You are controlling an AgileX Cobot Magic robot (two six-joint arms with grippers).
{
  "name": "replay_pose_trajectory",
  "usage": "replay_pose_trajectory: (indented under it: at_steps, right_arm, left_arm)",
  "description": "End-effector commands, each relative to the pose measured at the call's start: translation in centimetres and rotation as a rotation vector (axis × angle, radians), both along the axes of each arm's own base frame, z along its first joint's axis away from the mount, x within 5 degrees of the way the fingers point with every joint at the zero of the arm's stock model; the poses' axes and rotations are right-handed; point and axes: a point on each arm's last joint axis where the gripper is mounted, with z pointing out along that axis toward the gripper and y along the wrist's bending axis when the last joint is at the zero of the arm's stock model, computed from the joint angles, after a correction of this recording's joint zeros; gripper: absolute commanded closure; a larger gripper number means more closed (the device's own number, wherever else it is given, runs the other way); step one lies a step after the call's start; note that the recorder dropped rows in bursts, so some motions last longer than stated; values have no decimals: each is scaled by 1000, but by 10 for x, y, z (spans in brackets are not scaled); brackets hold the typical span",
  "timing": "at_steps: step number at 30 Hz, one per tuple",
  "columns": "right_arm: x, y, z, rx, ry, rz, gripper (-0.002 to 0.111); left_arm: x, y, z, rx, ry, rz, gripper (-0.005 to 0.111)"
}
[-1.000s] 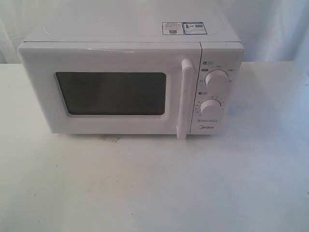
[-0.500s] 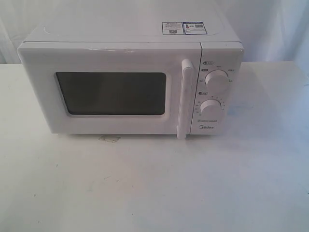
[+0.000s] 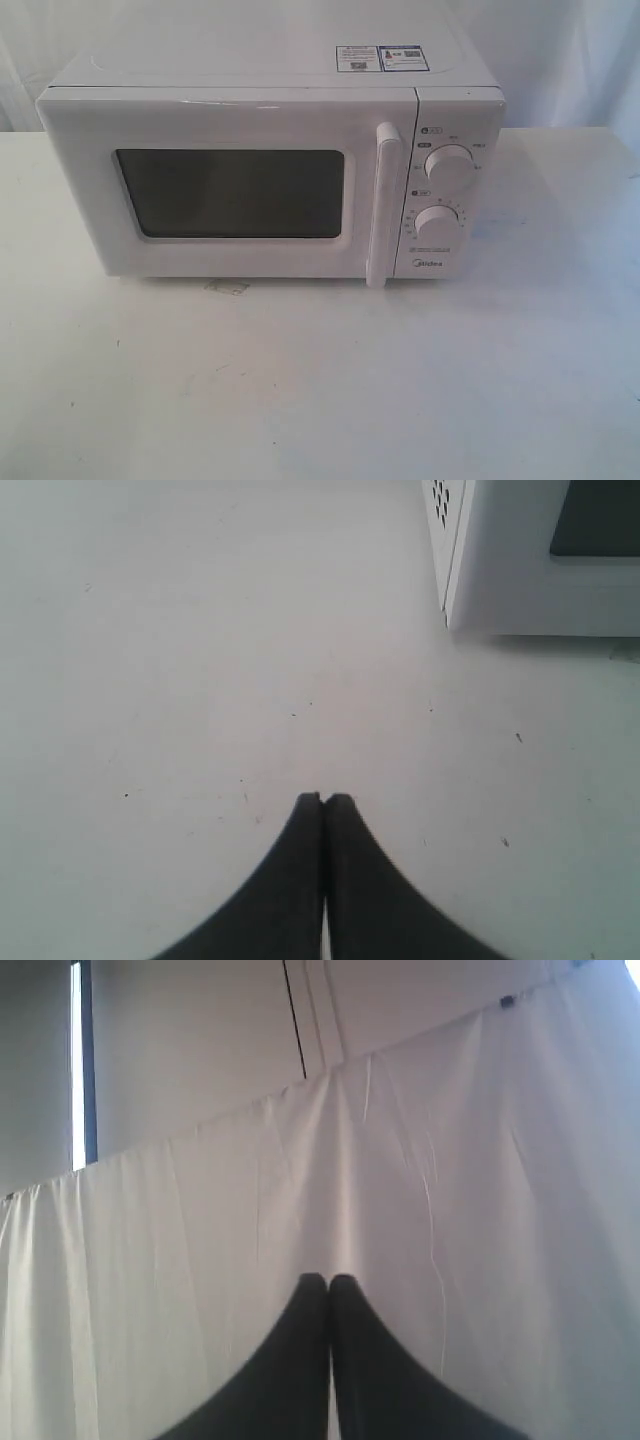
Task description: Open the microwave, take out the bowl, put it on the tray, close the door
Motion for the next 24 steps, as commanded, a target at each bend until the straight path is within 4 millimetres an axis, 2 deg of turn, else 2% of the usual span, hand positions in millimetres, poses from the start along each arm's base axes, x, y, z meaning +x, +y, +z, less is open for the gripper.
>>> replay_pose_trajectory:
  at_steps: [1,4,6,9,15,19,22,24]
  right_arm:
    - [23,1,27,-34,314,-26,108]
    - [56,5,15,-32,741,-6,108]
    - [77,11,1,-51,942,21,108]
    - [105,19,-16,34,1096,88,108]
    - [149,30,-55,-20,1361,130,108]
    - [162,43,-74,-172,1442,275,108]
    - [168,61,-71,-216,1342,496,108]
    - [165,75,-63,-304,1199,680,108]
  left_arm:
    - [0,0,-1,-4,-2,3,107]
    - [0,0,-1,-4,-2,3,107]
    - [0,0,-1,-4,-2,3,107]
    - [0,0,-1,-4,-2,3,107]
    - [0,0,-1,-4,-2,3,107]
    - [0,0,-1,-4,-2,3,107]
    - [0,0,-1,-4,-2,3,107]
    - [0,0,-1,-4,-2,3,107]
